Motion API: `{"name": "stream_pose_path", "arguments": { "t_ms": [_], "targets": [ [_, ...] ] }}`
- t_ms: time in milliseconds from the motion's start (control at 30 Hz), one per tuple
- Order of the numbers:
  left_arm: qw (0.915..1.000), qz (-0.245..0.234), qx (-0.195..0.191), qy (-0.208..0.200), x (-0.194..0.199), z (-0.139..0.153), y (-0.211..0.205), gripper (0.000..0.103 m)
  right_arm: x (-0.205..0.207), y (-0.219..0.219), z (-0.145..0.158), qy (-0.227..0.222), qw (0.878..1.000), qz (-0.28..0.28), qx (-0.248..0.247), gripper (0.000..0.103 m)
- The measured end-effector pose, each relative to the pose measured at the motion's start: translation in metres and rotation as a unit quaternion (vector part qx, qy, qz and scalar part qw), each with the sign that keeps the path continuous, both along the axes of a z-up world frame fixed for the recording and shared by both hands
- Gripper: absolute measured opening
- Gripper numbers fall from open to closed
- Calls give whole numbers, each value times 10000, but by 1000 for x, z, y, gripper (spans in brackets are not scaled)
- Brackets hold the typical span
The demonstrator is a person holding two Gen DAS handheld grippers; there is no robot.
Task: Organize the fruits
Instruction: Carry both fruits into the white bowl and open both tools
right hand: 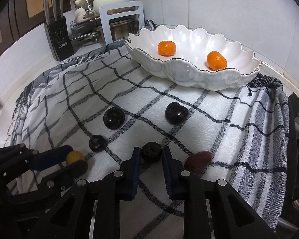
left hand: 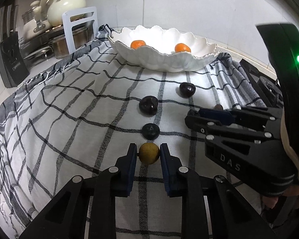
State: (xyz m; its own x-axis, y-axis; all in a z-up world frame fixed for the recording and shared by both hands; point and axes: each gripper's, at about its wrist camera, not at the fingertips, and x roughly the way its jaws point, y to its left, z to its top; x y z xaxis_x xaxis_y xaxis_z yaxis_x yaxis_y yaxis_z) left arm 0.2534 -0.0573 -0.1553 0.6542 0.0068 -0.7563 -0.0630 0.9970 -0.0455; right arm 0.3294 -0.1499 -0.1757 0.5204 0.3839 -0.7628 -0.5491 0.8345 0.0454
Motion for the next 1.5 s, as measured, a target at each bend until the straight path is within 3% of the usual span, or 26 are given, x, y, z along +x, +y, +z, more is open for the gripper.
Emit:
{"name": "stream_pose_path", "arguments": {
  "t_ms": [633,1500],
  "targets": [
    [9990,-114,-75,-435,-3,38,13,24,-23,-4,37,-367,9988,-225,215,23],
    [9857,-1026,-68,-1337,20,103,38,24,-34,0,105,-1240,9835,-1241,434,23]
  ]
}}
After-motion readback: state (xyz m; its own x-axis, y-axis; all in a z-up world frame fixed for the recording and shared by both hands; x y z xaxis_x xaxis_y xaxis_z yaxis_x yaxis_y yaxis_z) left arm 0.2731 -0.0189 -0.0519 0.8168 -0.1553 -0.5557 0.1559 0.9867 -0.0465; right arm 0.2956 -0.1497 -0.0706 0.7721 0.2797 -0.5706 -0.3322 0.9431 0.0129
